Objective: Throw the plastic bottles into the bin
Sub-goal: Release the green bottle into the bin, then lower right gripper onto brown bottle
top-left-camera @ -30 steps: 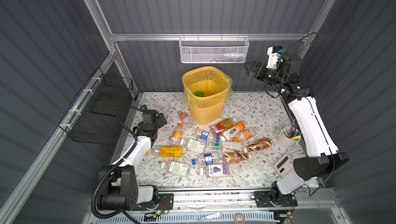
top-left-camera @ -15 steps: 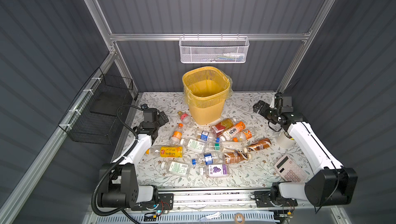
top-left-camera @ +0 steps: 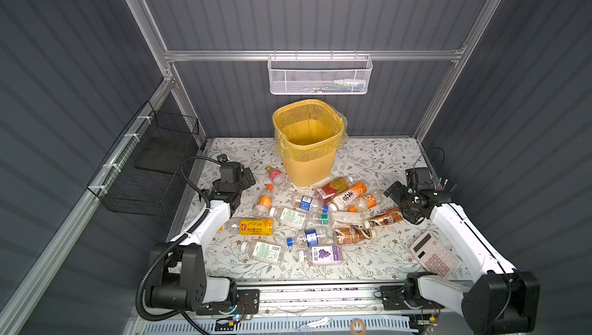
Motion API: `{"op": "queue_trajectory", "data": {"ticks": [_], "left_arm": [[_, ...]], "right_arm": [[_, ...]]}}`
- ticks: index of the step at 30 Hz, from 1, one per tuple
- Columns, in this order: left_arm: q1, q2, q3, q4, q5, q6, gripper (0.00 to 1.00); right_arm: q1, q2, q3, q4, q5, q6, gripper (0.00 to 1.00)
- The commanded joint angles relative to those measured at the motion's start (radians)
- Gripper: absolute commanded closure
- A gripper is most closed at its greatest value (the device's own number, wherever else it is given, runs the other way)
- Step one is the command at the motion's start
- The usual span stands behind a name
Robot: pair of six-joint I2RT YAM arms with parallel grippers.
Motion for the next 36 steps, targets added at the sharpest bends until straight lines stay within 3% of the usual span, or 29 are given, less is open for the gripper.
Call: {"op": "queue_trajectory", "data": {"ticks": [1, 9, 27, 36], "left_arm": [[-0.020, 0.016, 0.031, 0.005, -0.048, 0.053, 0.00], [-0.037, 0.025, 0.031, 0.020, -0.049, 0.047, 0.00], [-0.045, 0.001, 0.022, 0.019, -0.074, 0.051, 0.00], [-0.046, 0.001, 0.022, 0.015, -0.073, 0.052, 0.00]], "right_arm": [[0.006, -0.055, -0.055, -0.045, 0.038, 0.105, 0.01], [0.014, 0.046, -0.111, 0.035, -0.032, 0.096, 0.02], [0.083, 0.201, -0.127, 0.130, -0.021, 0.087, 0.11], [0.127, 0.286, -0.106, 0.166, 0.026, 0.080, 0.24]]}}
